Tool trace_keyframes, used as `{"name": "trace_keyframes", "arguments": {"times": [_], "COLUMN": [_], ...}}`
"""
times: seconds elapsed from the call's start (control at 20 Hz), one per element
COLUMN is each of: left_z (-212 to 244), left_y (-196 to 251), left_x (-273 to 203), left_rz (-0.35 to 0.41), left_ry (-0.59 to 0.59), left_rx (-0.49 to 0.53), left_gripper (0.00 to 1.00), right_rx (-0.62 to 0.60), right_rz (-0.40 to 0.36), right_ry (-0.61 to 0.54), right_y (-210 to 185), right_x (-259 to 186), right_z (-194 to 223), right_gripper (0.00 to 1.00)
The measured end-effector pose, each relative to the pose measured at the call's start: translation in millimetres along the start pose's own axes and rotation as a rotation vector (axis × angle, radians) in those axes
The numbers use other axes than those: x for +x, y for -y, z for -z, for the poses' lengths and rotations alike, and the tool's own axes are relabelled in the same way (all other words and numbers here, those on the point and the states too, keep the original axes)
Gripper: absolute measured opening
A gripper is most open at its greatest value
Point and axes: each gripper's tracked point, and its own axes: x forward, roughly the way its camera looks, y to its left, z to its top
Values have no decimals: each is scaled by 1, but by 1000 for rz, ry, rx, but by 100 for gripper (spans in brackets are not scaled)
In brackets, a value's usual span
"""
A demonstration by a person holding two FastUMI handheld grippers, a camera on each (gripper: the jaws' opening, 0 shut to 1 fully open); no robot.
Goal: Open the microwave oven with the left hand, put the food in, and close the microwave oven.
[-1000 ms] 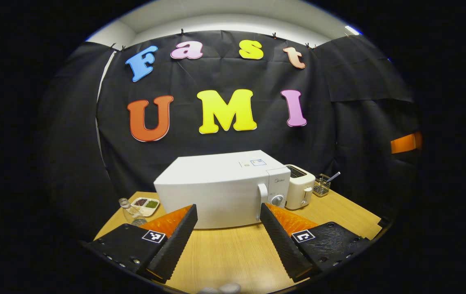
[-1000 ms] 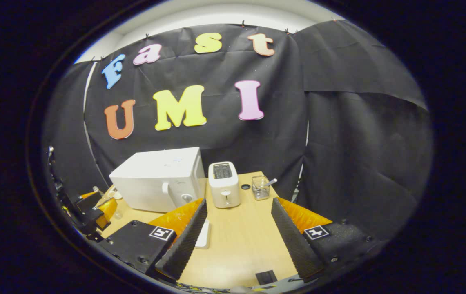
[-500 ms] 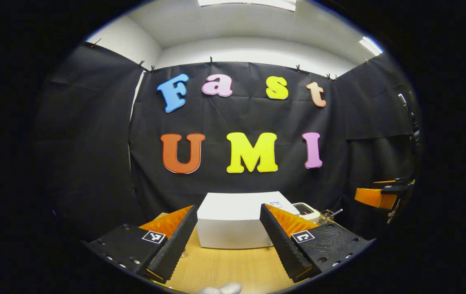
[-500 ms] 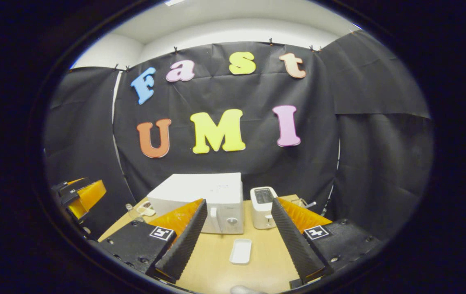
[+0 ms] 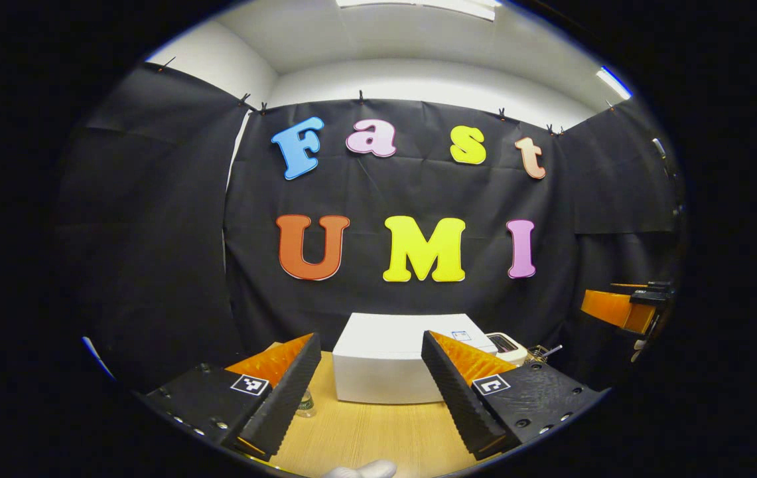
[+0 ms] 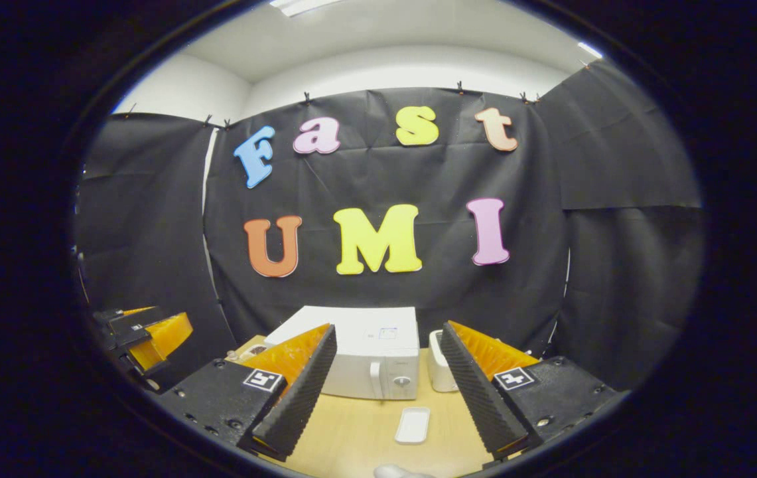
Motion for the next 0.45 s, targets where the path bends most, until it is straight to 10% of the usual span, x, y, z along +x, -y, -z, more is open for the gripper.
{"name": "trace_keyframes", "arguments": {"times": [0.45], "left_z": [-13], "left_y": [5], "left_x": [2], "left_rz": [32], "left_ry": [17], "left_rx": [17], "left_gripper": [95], "right_rx": [26], "right_rz": [26], "right_ry": [-1], "right_y": [7], "right_x": [-6], "right_z": [-2], "right_gripper": [100]}}
